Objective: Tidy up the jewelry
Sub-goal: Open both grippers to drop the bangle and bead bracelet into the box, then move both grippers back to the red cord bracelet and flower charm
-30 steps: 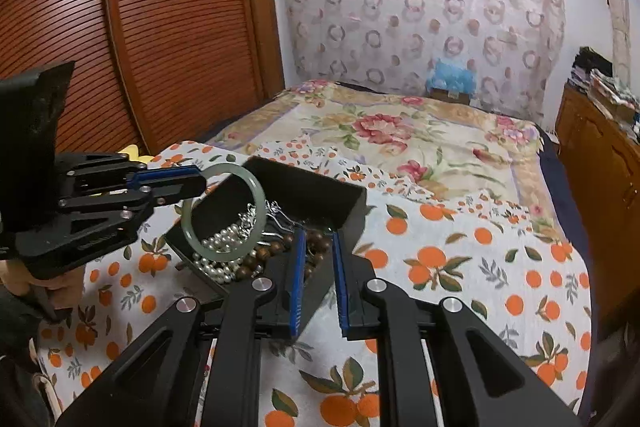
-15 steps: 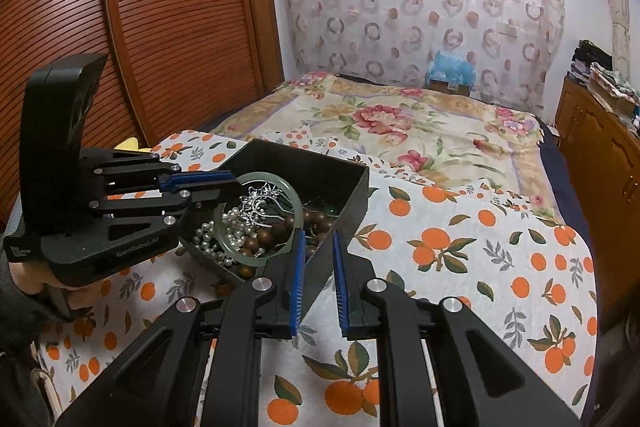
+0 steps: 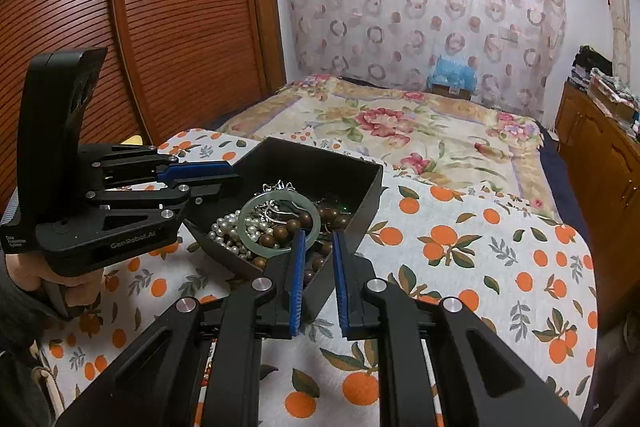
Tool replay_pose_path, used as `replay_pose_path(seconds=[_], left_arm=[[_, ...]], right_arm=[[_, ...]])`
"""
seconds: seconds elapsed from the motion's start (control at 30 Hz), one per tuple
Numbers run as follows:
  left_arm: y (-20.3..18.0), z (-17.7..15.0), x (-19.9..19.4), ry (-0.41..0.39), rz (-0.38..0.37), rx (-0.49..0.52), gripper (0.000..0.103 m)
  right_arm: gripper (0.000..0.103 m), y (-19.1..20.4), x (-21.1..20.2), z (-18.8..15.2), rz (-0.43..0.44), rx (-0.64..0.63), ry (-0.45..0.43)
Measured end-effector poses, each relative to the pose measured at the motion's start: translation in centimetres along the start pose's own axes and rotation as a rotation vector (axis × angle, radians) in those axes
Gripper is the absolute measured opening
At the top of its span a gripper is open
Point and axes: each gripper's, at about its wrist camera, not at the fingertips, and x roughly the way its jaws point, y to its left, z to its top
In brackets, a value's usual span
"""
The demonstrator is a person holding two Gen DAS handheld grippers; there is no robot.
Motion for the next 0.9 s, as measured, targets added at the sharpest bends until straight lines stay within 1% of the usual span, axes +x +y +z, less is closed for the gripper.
replay_pose_path(seconds=[0.07, 0.13, 0.27, 0.5, 0.67, 0.8, 0.9], left_arm=[[-0.1, -0.2, -0.6, -0.005, 0.002, -0.005, 0.019], [-0.1, -0.6, -1.3, -0.011, 0.006, -0.011, 0.025], [-0.1, -1.7, -2.6, -0.014, 0.016, -0.031, 0.026], [0.2, -4.6, -4.9, -0.003, 0.039, -0.078, 0.036], [-0.1, -7.0, -5.8, 0.025, 0.044, -0.099, 0.037], [-0.6, -8.4, -6.6, 0.042, 0.037, -0.102, 0.037], [-1.1, -9.4, -6.7, 0.064, 0.02, -0.098, 0.037]], right_arm=[[0.016, 0.3, -0.7, -0.1, -0.001, -0.001, -0.01], [0.016, 0.5, -1.2, -0.2, 0.002, 0.0, -0.018], [0.016, 1.1, -2.4, -0.7, 0.001, 0.0, -0.025], [0.016, 2.2, -4.6, -2.6, 0.007, 0.014, -0.027], [0.016, 3.3, -5.5, -4.4, 0.006, 0.017, -0.018], [0.024, 3.9, -5.9, -5.8, 0.009, 0.026, -0.005], [0.024, 4.3, -6.2, -6.6, 0.007, 0.03, 0.001]])
